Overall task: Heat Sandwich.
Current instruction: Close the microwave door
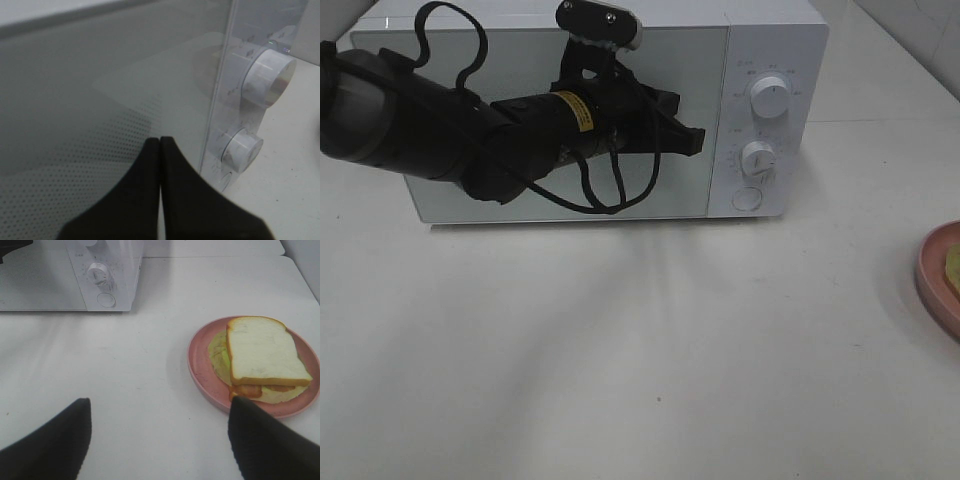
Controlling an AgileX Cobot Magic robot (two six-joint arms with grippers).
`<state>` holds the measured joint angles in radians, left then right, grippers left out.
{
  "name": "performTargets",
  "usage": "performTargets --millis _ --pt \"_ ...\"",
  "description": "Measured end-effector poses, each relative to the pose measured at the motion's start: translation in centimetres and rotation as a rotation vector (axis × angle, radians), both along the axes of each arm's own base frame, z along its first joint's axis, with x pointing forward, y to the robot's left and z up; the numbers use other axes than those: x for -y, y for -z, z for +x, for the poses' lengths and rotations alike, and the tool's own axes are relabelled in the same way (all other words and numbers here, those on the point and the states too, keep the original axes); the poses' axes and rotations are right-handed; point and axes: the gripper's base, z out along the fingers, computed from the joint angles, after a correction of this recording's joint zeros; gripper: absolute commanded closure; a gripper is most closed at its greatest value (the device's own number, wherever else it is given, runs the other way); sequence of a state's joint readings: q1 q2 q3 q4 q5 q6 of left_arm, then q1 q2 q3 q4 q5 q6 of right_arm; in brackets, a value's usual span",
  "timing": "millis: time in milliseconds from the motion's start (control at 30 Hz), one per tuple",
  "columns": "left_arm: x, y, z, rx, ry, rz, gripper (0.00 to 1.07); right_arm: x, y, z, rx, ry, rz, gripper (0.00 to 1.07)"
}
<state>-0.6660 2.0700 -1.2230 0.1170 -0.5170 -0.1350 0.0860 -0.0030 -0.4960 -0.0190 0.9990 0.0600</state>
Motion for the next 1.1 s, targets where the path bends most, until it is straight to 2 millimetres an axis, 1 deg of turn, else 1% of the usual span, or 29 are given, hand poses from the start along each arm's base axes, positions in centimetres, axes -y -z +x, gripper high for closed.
performTargets --millis 233,300,367,433,467,500,533,600,633,700,767,800,867,900,933,967,1000,1033,1067,1100 --pt "-0.2 -0.2 -0.2 0.001 0.003 0.003 1.07 0.0 0.0 0.0 0.0 0.0 0.0 0.34" --pt "-0.6 -0.2 -0.4 -0.008 -0.008 0.001 1.07 0.0 0.0 0.0 0.0 0.0 0.0 0.34" --pt "-1.6 -0.4 -0.8 -0.018 -0.032 -0.009 1.07 0.0 0.0 0.0 0.0 0.0 0.0 0.34" --pt "-2.0 -0.5 -1.0 -0.024 -0.041 -0.013 1.07 0.0 0.0 0.0 0.0 0.0 0.0 0.34" --pt "-2.3 -0.7 -1.3 -0.024 -0.044 -0.015 1.07 0.0 0.0 0.0 0.0 0.0 0.0 0.34" --pt "-3.1 -0.6 -1.9 -0.039 -0.054 -0.011 1.07 0.0 0.0 0.0 0.0 0.0 0.0 0.34" --pt "-3.4 -0.7 -2.3 -0.043 -0.055 -0.007 1.07 0.0 0.0 0.0 0.0 0.0 0.0 0.34" --pt "-3.6 -0.7 -2.6 -0.046 -0.055 -0.007 1.07 0.0 0.0 0.0 0.0 0.0 0.0 0.34" --pt "-4.3 -1.0 -3.4 -0.054 -0.057 -0.005 1.07 0.0 0.0 0.0 0.0 0.0 0.0 0.34" --pt "-4.5 -1.0 -3.8 -0.058 -0.057 -0.003 1.07 0.0 0.0 0.0 0.0 0.0 0.0 0.34" --pt "-5.2 -1.3 -4.7 -0.063 -0.057 0.001 1.07 0.0 0.0 0.0 0.0 0.0 0.0 0.34" --pt "-5.8 -1.6 -5.5 -0.066 -0.056 0.002 1.07 0.0 0.0 0.0 0.0 0.0 0.0 0.34" --pt "-6.0 -1.8 -5.9 -0.069 -0.056 0.003 1.07 0.0 0.0 0.0 0.0 0.0 0.0 0.34" --pt "-6.2 -2.0 -6.4 -0.074 -0.052 0.008 1.05 0.0 0.0 0.0 0.0 0.0 0.0 0.34" --pt "-6.5 -2.3 -7.3 -0.093 -0.046 0.026 0.94 0.0 0.0 0.0 0.0 0.0 0.0 0.34" --pt "-6.7 -2.4 -7.7 -0.106 -0.044 0.038 0.85 0.0 0.0 0.0 0.0 0.0 0.0 0.34" --pt "-6.9 -2.6 -8.1 -0.114 -0.043 0.047 0.72 0.0 0.0 0.0 0.0 0.0 0.0 0.34" --pt "-6.9 -2.6 -8.1 -0.114 -0.043 0.047 0.72 0.0 0.0 0.0 0.0 0.0 0.0 0.34" --pt "-7.2 -2.7 -8.6 -0.13 -0.043 0.062 0.57 0.0 0.0 0.0 0.0 0.0 0.0 0.34" --pt "-7.8 -2.9 -9.3 -0.161 -0.049 0.08 0.27 0.0 0.0 0.0 0.0 0.0 0.0 0.34"
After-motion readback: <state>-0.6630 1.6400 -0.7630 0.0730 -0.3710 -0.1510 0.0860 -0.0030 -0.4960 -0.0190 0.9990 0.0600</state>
